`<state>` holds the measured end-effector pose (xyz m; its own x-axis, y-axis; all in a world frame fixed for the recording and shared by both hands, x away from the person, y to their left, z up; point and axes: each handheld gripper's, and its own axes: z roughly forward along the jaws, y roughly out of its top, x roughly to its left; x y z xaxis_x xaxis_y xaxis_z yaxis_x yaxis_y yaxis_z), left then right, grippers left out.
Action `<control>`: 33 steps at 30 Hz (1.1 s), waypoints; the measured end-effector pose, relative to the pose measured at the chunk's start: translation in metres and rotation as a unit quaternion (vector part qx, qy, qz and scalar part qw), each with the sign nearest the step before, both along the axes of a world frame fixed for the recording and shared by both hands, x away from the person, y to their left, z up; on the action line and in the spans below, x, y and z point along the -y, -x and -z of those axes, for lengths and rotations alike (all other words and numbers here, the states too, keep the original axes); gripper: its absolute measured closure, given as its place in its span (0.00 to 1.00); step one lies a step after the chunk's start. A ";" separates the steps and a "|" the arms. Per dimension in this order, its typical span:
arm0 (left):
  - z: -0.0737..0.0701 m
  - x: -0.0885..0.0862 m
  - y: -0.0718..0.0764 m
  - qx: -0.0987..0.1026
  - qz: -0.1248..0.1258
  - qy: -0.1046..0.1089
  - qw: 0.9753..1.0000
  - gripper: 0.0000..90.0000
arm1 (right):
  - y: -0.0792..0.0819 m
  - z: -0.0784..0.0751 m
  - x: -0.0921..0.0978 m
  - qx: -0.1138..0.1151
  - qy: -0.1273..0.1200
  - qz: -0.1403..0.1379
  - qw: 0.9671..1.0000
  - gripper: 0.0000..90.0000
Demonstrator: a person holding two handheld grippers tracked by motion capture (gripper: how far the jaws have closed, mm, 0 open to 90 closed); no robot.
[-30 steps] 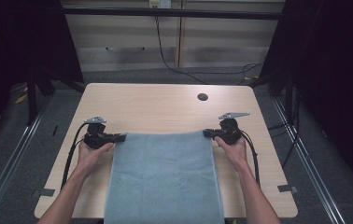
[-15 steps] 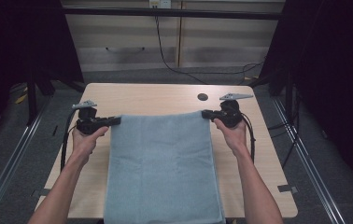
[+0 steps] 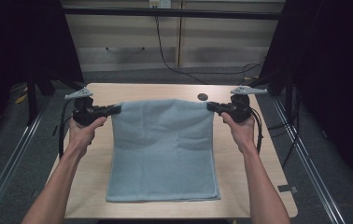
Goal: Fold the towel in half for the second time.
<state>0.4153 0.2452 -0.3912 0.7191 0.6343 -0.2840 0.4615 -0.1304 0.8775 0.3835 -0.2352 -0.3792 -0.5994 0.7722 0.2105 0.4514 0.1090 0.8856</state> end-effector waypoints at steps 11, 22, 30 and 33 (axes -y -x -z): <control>0.000 -0.012 0.066 0.039 0.032 0.014 0.999 0.93 | 0.057 0.005 0.011 0.021 -0.017 -0.026 0.999 0.95; 0.019 -0.021 0.104 0.038 0.040 0.009 0.998 0.93 | 0.112 0.021 0.010 0.021 -0.015 -0.071 0.997 0.94; 0.038 -0.024 0.129 0.026 0.055 -0.001 0.998 0.92 | 0.132 0.042 0.009 -0.001 -0.015 -0.079 0.997 0.94; 0.045 -0.025 0.134 0.018 0.055 0.001 0.998 0.92 | 0.137 0.051 0.008 -0.013 -0.013 -0.080 0.997 0.94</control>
<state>0.2817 0.2702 -0.4361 0.7939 0.5505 -0.2582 0.4132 -0.1768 0.8933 0.2464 -0.2431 -0.4306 -0.7086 0.6611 0.2466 0.4532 0.1586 0.8772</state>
